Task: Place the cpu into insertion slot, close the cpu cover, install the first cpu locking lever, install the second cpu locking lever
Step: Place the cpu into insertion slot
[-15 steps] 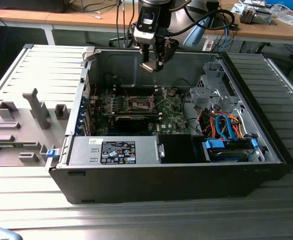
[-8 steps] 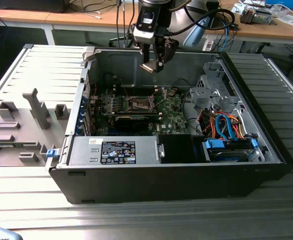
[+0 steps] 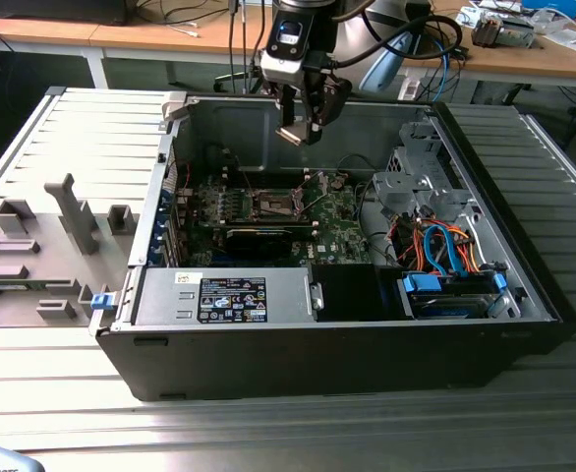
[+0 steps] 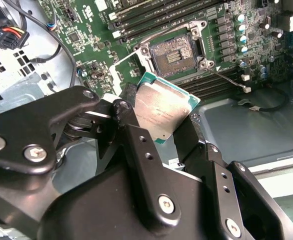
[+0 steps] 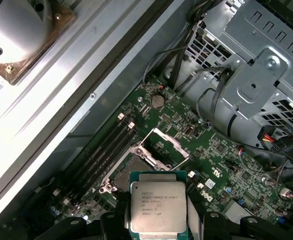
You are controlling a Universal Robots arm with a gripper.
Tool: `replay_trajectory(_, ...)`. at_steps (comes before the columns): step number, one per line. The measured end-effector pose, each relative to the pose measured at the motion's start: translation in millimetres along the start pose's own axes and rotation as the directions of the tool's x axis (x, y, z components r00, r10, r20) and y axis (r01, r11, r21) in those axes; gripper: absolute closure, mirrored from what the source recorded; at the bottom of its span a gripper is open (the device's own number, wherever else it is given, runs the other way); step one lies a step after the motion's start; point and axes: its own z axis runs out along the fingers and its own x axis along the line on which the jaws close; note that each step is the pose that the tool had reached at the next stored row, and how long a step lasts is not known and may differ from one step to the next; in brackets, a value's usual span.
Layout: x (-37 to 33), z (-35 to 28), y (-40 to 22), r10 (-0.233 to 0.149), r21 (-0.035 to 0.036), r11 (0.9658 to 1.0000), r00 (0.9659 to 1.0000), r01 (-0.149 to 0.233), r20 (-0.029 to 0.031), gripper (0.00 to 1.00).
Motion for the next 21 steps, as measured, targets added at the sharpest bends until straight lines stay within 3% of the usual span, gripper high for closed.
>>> replay_trajectory(8,0.0,0.0,0.0,0.019,0.0088,0.9998,0.9998,-0.019,0.0110,0.45)
replay_trajectory(21,0.0,0.0,0.0,0.029,0.0100,0.9995,0.9995,-0.029,0.0126,0.45)
